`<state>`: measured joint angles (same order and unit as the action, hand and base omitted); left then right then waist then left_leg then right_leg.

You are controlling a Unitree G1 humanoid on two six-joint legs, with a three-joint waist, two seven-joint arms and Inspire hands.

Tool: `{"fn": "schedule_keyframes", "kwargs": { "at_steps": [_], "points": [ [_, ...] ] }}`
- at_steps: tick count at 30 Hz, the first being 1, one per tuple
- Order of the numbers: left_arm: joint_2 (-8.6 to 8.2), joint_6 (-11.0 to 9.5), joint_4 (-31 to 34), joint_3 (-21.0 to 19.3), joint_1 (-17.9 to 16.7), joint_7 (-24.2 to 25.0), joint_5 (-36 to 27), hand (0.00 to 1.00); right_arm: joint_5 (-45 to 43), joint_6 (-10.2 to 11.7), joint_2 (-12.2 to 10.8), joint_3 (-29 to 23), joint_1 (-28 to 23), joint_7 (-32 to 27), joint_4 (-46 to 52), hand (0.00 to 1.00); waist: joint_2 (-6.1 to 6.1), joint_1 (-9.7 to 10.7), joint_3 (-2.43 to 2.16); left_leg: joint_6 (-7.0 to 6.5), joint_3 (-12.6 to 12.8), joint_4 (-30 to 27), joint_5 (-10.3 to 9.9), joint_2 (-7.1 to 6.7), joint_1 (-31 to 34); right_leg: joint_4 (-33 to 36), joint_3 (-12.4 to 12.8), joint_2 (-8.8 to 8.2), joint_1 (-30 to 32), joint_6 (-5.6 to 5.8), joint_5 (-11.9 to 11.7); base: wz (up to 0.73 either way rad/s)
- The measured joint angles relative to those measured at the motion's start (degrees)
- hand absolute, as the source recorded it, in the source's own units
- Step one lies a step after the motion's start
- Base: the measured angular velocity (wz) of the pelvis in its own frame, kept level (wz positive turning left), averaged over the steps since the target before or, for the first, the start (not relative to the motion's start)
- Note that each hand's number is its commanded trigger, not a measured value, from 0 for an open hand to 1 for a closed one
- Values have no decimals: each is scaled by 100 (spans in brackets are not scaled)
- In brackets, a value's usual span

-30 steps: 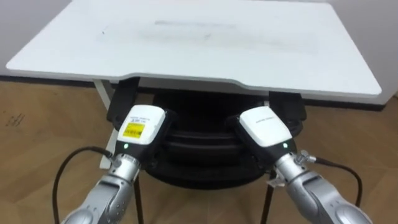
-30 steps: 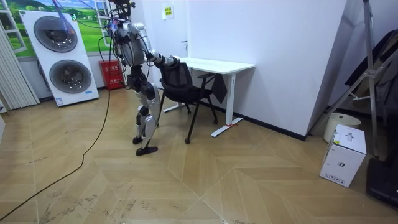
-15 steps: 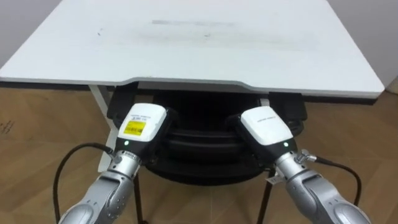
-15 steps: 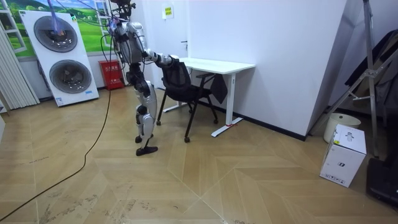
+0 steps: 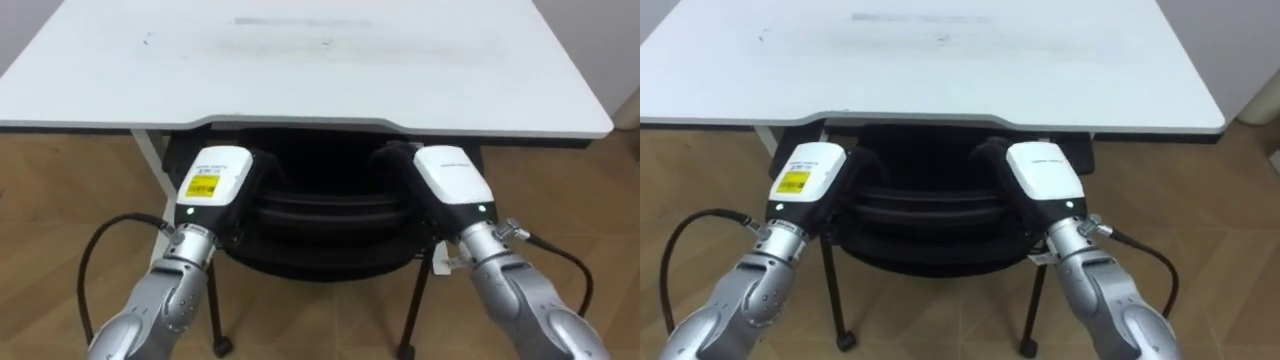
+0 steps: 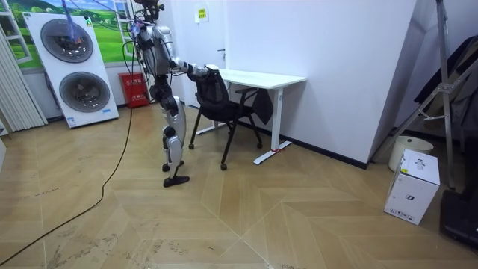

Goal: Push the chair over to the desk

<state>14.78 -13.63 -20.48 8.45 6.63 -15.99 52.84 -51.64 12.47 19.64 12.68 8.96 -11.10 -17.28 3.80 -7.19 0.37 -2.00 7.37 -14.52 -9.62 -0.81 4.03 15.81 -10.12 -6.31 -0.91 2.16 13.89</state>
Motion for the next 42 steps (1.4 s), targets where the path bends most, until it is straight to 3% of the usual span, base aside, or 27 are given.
{"fn": "schedule_keyframes", "kwargs": {
  "at_steps": [3,6,8,10,12,16,19,22,24,25,26,27,28,30,31,33,34,35,36,37,39,40,42],
  "points": [
    [67,197,-18,-303,195,69,-116,0,-45,-143,156,-62,364,163,2,0,71,98,42,24,9,5,63,15,126,-20,-8,50,100,-48,-57,0],
    [71,443,-16,-513,406,126,-146,0,-71,-140,337,-58,637,425,101,0,85,89,45,36,15,-23,83,43,220,-10,-4,73,187,-72,-76,-1],
    [75,487,-7,-722,571,141,-266,0,-82,-171,490,-60,802,556,114,0,101,122,55,35,-3,-21,106,40,248,-11,-19,74,201,-74,-78,8],
    [133,554,-3,-968,652,149,-278,0,-79,-207,496,-242,1196,547,165,0,101,185,55,34,-15,-23,110,41,252,-11,-25,74,198,-74,-78,8],
    [265,688,-5,-1070,784,174,-362,0,104,-273,528,-646,1944,227,201,0,118,261,63,33,-71,-25,114,32,249,-45,-91,70,186,-71,-82,12],
    [375,699,91,-1056,782,201,-398,0,422,-296,751,-1185,2360,-410,551,0,178,247,53,36,-176,-29,112,48,286,-308,-161,141,66,-64,-203,13],
    [565,681,155,-1071,782,201,-398,0,471,-196,1029,-1555,2317,-815,707,0,178,235,53,36,-197,-35,112,48,376,-436,-199,163,44,-61,-278,2],
    [911,595,366,-1102,782,331,-287,0,383,-123,1207,-2166,2104,-1087,810,0,179,217,51,35,-205,-114,112,48,481,-468,-238,170,76,-61,-294,7],
    [1328,396,517,-1111,768,380,-264,0,392,-138,1573,-2649,1997,-1335,813,0,170,204,56,36,-267,-135,112,60,589,-555,-267,207,112,-78,-336,12],
    [1384,329,564,-1174,767,379,-267,0,408,-135,1642,-2791,1932,-1415,827,0,165,202,55,37,-286,-160,112,65,610,-565,-269,215,110,-85,-345,11],
    [1412,206,849,-1585,767,374,-306,0,512,-127,1758,-3081,1797,-1541,911,0,147,197,51,43,-274,-230,107,99,676,-626,-246,246,122,-91,-394,0],
    [1507,191,1286,-2133,769,137,-650,0,788,-126,1865,-3289,1712,-1604,1084,0,128,235,44,43,-273,-234,107,113,731,-626,-232,255,194,-94,-402,0],
    [1574,189,1517,-2412,768,-50,-896,0,962,-118,1923,-3399,1653,-1625,1222,0,97,290,45,43,-279,-234,107,111,742,-625,-254,254,206,-94,-402,0],
    [1780,107,2065,-3405,677,-852,-1732,0,1700,28,2214,-3788,1355,-1853,1597,0,-119,420,-58,41,-274,-143,106,86,612,-617,-247,208,122,-82,-409,-9],
    [1854,54,2090,-3623,613,-988,-1883,0,1933,69,2294,-3887,1255,-1900,1631,0,-170,429,-90,40,-260,-69,107,78,518,-631,-248,196,64,-81,-409,-22],
    [2115,-6,2159,-4478,75,-1334,-2514,0,2765,40,2510,-4547,595,-2029,1756,0,-300,566,-150,36,-165,189,109,18,114,-620,-243,150,-146,-27,-375,-17],
    [2120,2,2183,-4697,-96,-1394,-2659,0,2985,13,2526,-4742,434,-2061,1770,0,-303,571,-153,36,-130,239,109,15,34,-610,-257,137,-187,5,-356,-25],
    [2090,68,2242,-5105,-494,-1501,-2957,0,3499,-26,2525,-5154,105,-2128,1803,0,-310,579,-154,37,-108,333,109,8,-99,-615,-259,128,-248,39,-325,-22],
    [1979,121,2260,-5487,-909,-1593,-3237,0,4008,-87,2518,-5542,-220,-2237,1800,0,-349,648,-131,37,-90,348,108,11,-167,-612,-239,128,-301,41,-320,-17],
    [1896,154,2260,-5652,-1107,-1641,-3338,0,4228,-131,2505,-5715,-400,-2300,1801,0,-341,695,-125,39,-86,356,107,13,-177,-611,-239,128,-303,37,-311,-3],
    [1487,218,2201,-6133,-1697,-1840,-3874,0,5071,-162,2229,-6385,-1155,-2463,1795,0,-328,796,-97,47,-72,365,103,5,-177,-619,-242,124,-307,0,-255,-2],
    [1392,221,2166,-6213,-1819,-1899,-4030,0,5325,-166,2120,-6471,-1304,-2503,1784,0,-327,802,-96,53,-17,368,104,8,-186,-619,-217,126,-305,-14,-241,-23],
    [917,245,1975,-6305,-2263,-2157,-4691,0,6084,-192,1607,-6626,-1986,-2643,1696,0,-296,731,-42,79,130,382,87,51,-273,-614,-80,152,-309,-25,-232,-35]
  ]
}}
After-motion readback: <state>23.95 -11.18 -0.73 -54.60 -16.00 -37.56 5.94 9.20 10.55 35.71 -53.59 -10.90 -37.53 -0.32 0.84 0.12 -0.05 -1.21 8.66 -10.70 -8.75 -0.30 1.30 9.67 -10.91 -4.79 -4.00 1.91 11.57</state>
